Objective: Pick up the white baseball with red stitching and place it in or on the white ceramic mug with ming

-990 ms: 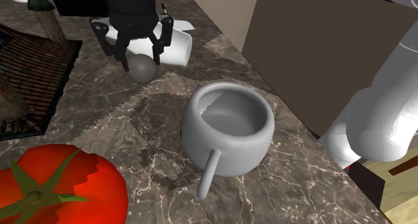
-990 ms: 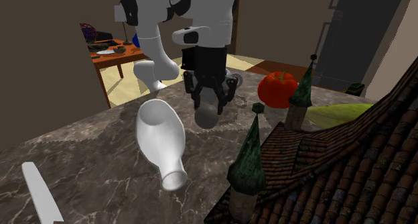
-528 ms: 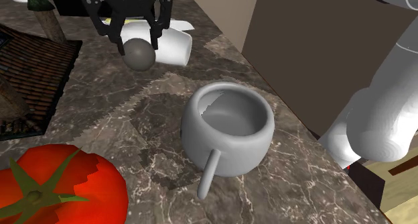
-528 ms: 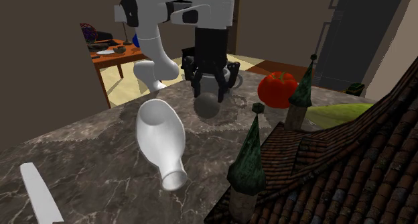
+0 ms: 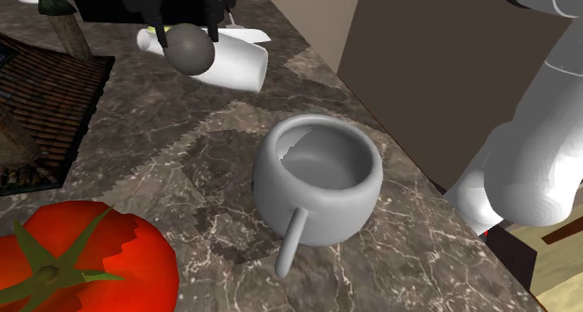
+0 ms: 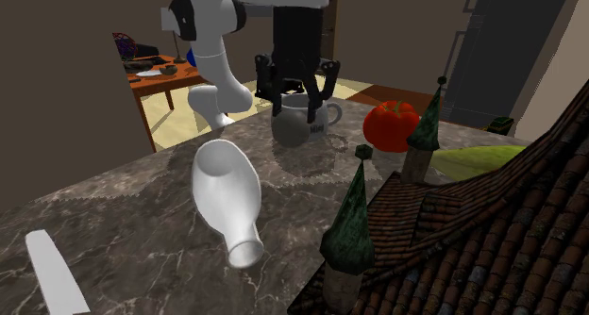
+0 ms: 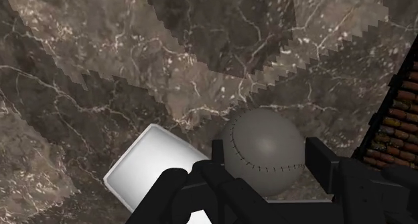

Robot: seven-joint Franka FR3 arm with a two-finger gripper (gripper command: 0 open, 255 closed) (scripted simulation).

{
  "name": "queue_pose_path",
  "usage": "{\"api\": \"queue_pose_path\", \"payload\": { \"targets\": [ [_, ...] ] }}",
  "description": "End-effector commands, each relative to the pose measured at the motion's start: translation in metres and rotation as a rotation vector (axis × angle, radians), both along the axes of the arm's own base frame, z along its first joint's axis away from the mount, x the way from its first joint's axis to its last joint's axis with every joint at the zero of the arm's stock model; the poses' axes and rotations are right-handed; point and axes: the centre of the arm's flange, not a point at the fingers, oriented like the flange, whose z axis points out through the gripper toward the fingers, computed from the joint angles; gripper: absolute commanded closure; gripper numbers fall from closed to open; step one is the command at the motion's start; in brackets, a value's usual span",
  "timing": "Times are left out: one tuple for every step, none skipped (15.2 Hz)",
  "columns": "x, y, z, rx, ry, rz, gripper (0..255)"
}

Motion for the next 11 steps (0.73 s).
{"api": "queue_pose_path", "payload": {
  "targets": [
    [0.000, 0.000, 0.012, 0.000, 0.000, 0.000, 255],
    [0.000, 0.000, 0.017, 0.000, 0.000, 0.000, 255],
    [0.000, 0.000, 0.022, 0.000, 0.000, 0.000, 255],
    [0.000, 0.000, 0.027, 0.000, 0.000, 0.000, 255],
    [0.000, 0.000, 0.033, 0.000, 0.000, 0.000, 255],
    [0.000, 0.000, 0.038, 0.000, 0.000, 0.000, 255],
    [0.000, 0.000, 0.043, 0.000, 0.000, 0.000, 255],
    [0.000, 0.000, 0.049, 0.000, 0.000, 0.000, 255],
    [0.000, 0.000, 0.054, 0.000, 0.000, 0.000, 255],
    [0.000, 0.000, 0.055, 0.000, 0.000, 0.000, 255],
    [-0.013, -0.001, 0.055, 0.000, 0.000, 0.000, 255]
  ]
}}
